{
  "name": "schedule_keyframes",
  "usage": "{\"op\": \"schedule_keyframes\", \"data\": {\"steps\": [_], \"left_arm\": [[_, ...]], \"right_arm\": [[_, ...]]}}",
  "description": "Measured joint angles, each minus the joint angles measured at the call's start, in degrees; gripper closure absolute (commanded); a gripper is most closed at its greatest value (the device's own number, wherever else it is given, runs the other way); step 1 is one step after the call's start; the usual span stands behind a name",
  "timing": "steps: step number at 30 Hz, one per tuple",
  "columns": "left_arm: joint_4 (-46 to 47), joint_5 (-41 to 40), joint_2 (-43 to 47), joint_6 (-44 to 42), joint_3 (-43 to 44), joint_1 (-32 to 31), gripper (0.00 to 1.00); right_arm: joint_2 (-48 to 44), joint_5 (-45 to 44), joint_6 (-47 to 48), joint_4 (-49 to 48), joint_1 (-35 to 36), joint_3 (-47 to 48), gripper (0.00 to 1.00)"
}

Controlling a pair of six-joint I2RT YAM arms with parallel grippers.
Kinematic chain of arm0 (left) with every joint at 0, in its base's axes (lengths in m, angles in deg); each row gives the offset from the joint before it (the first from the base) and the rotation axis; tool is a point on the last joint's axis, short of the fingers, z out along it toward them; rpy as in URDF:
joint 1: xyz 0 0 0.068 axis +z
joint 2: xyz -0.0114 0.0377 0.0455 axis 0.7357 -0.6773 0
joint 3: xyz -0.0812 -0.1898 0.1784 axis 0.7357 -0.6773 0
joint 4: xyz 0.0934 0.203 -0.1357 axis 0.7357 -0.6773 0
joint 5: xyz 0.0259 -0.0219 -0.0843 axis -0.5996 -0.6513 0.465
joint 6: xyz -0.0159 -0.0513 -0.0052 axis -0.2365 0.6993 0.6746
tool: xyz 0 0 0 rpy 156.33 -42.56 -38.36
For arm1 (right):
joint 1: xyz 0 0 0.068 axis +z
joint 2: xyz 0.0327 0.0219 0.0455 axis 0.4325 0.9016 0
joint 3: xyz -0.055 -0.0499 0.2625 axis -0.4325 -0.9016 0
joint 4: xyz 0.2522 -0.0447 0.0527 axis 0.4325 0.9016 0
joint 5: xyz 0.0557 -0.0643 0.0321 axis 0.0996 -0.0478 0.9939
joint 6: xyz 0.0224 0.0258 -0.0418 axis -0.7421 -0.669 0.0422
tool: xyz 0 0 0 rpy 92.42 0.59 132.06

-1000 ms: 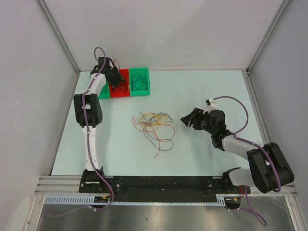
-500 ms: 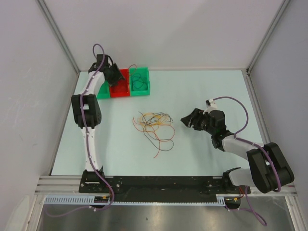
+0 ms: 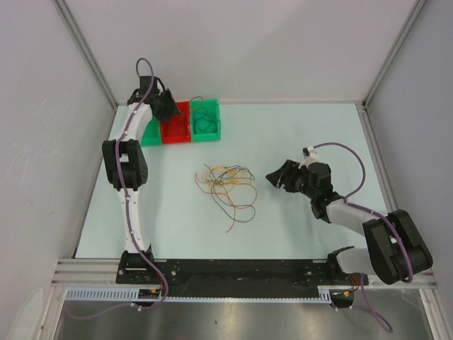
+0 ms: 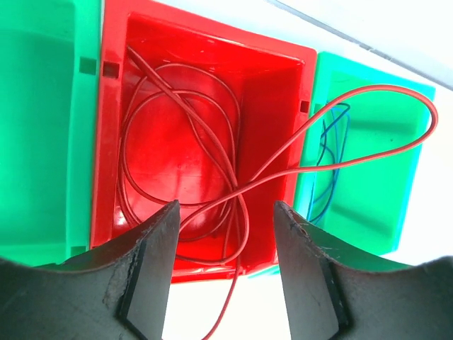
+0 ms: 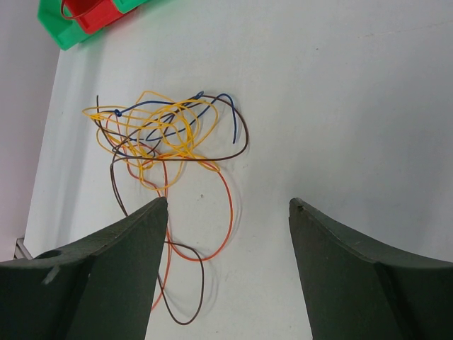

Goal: Untangle the cables
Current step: Place the cable in the bin.

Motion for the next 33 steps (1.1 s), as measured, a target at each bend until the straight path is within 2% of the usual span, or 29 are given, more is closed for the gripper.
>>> {"op": "schedule_keyframes", "data": {"steps": [15,33], "left_arm": [[0.9,1.5,0.0,-13.1,0.1,-1.3,0.4],[2.6,3.9,-4.9,-15.5,2.9,-1.3,0.47]], "right_arm": [[0.0,0.2,-0.2,-0.3,0.0,-0.1,0.26],[0.1,0.4,-0.4,-0.8,0.0,-0.1,0.26]]}}
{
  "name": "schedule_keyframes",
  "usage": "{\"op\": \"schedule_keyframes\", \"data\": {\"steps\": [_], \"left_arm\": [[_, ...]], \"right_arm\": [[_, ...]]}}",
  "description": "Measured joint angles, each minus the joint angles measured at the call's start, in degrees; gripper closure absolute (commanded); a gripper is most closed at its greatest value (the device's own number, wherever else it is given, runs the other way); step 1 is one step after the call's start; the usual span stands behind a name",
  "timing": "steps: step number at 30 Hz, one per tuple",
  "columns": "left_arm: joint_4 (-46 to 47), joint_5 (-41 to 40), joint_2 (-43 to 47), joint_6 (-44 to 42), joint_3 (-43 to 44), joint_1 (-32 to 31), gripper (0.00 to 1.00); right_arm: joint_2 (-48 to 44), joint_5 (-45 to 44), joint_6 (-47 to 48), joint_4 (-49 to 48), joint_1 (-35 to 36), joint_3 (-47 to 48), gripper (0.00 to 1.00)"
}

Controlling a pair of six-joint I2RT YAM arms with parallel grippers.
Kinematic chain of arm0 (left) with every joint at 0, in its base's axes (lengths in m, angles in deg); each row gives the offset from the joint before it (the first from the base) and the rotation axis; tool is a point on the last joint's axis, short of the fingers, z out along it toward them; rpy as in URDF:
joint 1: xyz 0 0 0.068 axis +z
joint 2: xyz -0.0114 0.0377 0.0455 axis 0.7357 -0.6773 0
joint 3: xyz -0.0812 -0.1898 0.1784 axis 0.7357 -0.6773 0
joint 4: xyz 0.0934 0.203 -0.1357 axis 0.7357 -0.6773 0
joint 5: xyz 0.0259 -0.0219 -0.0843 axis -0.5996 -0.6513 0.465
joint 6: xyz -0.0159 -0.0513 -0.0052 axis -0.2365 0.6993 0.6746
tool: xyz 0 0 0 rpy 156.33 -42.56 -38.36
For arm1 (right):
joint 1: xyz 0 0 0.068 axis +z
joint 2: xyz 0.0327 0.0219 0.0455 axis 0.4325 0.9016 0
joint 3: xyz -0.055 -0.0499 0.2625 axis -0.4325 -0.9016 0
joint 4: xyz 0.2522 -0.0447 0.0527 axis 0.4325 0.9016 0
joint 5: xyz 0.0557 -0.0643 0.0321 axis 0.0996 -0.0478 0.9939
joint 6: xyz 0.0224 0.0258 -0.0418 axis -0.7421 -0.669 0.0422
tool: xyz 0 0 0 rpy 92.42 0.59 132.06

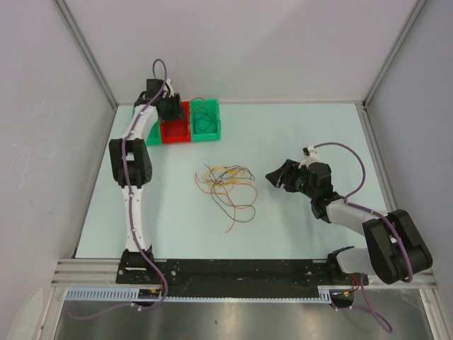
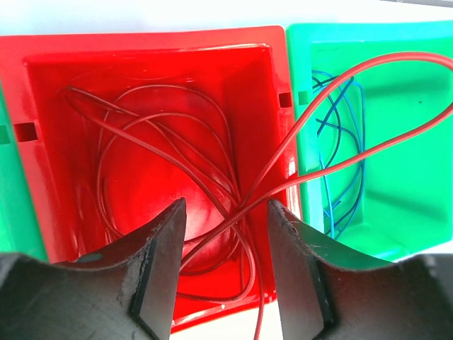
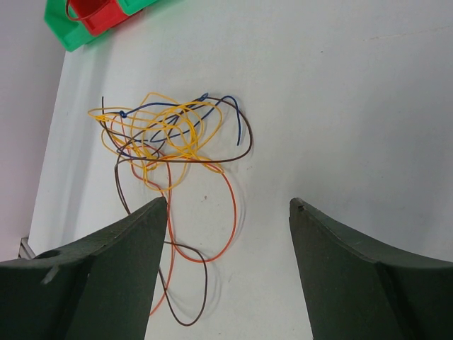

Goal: Untangle the cables
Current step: Place the cable in the bin.

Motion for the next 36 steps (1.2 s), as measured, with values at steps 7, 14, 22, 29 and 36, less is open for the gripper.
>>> {"op": "schedule_keyframes", "data": {"steps": [7,14,22,29,36], "left_arm": [[0.8,0.7,-0.3,-0.1,0.0,0.0,0.57],[1.4,1.1,-0.9,-0.5,0.1,0.0,0.71],[2.2,1.1,-1.6,-0.5,0.1,0.1,0.91],[2.4,-0.1,-1.6,-0.6,-0.2,0.1,1.0],[1.6,-2.6,-1.4,-0.6,-0.8,0.1,1.0]], "right_arm": [[0.1,0.0,0.0,-0.3,0.0,0.0,0.26],[0.1,0.3,0.0,-0.4,-0.2,0.0,0.26],[0.1,0.5,-0.1,-0.4,-0.3,0.0,0.26],[0.1,0.6,-0.2,-0.4,-0.3,0.0,0.26],[0.1,0.6,-0.2,-0.4,-0.3,0.0,0.26]]}}
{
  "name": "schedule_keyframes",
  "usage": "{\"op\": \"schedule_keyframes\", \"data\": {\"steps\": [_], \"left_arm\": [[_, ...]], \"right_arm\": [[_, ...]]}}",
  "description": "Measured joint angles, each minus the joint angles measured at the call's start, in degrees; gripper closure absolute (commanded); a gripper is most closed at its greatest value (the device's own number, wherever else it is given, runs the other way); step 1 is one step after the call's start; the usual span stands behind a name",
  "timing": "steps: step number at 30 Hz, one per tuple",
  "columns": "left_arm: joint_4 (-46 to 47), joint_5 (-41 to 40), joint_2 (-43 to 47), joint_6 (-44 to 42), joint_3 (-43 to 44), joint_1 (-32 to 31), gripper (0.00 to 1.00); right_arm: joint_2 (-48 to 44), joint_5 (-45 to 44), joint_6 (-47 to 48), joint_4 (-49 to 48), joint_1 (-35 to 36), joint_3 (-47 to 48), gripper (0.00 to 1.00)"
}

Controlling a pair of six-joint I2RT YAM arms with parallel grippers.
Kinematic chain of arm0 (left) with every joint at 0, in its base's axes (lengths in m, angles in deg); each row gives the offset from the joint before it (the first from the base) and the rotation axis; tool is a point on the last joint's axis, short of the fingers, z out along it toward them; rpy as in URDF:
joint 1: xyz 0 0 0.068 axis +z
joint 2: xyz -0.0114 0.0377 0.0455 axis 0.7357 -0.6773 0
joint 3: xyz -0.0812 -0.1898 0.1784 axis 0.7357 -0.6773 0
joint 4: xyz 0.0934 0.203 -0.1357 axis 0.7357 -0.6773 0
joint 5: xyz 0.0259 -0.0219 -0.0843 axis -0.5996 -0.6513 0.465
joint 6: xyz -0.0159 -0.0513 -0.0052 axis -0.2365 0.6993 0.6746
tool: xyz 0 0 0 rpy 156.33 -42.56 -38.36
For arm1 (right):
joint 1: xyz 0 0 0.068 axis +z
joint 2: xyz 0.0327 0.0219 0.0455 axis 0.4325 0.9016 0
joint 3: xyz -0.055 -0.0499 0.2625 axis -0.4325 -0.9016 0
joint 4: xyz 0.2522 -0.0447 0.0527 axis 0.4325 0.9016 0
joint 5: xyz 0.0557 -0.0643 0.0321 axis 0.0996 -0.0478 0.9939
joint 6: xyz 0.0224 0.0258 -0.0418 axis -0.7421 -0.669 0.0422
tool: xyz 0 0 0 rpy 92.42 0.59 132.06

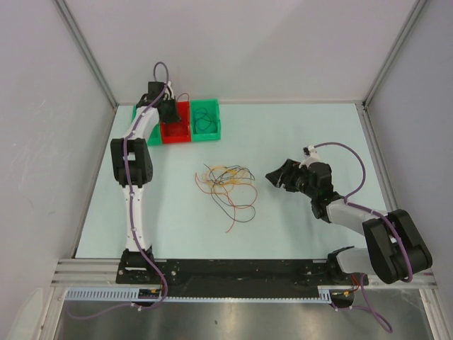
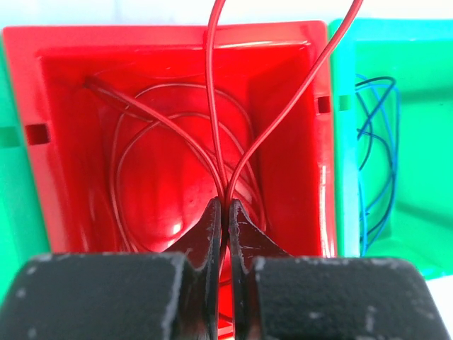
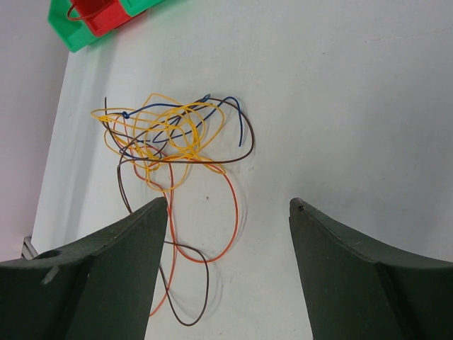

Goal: Untangle the cables
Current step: Place the cable in the bin.

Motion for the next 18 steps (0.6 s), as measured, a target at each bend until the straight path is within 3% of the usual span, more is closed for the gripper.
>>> {"op": "schedule_keyframes", "data": {"steps": [18], "left_arm": [[-5.1,-5.9,2.3,-0.1,-0.2,0.0,1.0]], "right_arm": [[0.0,0.0,0.0,0.0,0.0,0.0,0.26]]}}
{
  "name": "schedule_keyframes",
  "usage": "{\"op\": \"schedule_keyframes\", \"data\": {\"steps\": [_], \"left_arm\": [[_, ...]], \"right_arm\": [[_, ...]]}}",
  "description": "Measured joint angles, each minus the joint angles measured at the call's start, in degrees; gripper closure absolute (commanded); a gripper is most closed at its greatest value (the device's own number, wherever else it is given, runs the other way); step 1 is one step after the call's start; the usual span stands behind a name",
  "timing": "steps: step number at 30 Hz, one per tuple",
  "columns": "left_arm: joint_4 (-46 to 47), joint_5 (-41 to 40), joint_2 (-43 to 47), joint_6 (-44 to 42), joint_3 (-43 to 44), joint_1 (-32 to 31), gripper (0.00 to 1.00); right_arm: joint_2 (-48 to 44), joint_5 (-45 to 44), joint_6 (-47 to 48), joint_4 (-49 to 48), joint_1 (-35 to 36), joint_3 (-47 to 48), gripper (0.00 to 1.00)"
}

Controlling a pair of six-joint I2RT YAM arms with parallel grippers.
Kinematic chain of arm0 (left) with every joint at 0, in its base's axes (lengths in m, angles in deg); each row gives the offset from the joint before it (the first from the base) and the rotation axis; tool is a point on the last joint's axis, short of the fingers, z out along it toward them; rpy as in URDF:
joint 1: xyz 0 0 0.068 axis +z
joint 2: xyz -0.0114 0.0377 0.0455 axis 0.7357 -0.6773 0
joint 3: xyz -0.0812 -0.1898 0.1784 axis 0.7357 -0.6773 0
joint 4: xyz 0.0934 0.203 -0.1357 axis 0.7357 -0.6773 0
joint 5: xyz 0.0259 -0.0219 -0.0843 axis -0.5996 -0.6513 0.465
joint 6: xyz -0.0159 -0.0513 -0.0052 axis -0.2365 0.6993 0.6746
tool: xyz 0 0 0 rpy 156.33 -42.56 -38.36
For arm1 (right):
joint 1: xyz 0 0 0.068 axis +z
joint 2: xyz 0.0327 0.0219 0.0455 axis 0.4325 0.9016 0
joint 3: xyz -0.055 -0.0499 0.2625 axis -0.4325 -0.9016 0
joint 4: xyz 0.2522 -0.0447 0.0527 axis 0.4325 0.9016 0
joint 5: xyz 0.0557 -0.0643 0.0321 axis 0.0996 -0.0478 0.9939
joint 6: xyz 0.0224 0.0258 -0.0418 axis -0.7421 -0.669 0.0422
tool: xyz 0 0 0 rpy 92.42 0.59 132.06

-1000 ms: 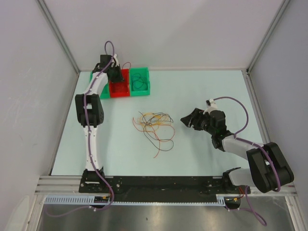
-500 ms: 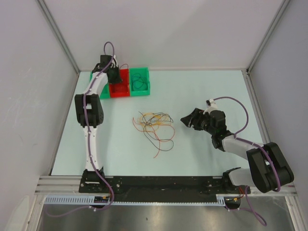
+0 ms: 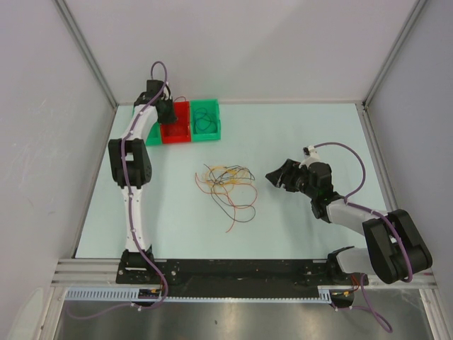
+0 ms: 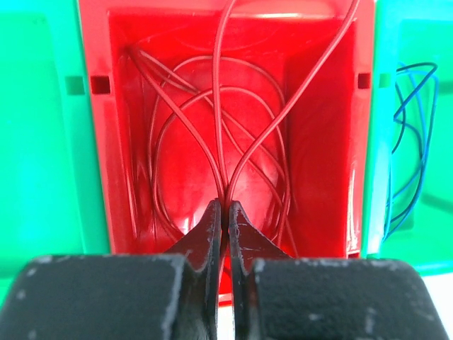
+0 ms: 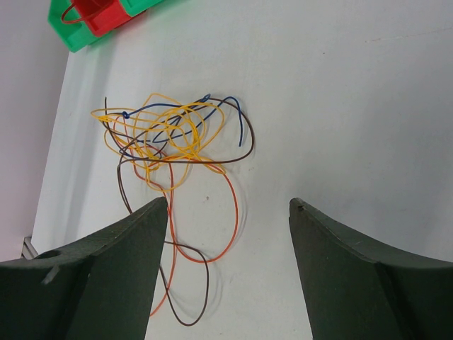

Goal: Untangle the cables
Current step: Place the cable in the bin.

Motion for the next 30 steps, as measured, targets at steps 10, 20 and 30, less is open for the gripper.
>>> {"op": "schedule_keyframes", "data": {"steps": [10,20,30], "left_arm": [[-3.4,-1.0,0.0,0.0,0.0,0.0,1.0],[-6.3,-1.6,-0.7,0.0,0.9,0.0,1.0],[-7.6,-1.3,-4.4,0.0,2.4,0.0,0.94]], "right_arm": [[0.0,0.0,0.0,0.0,0.0,0.0,0.26],[0.0,0.0,0.0,0.0,0.0,0.0,0.26],[0.0,0.0,0.0,0.0,0.0,0.0,0.26]]}}
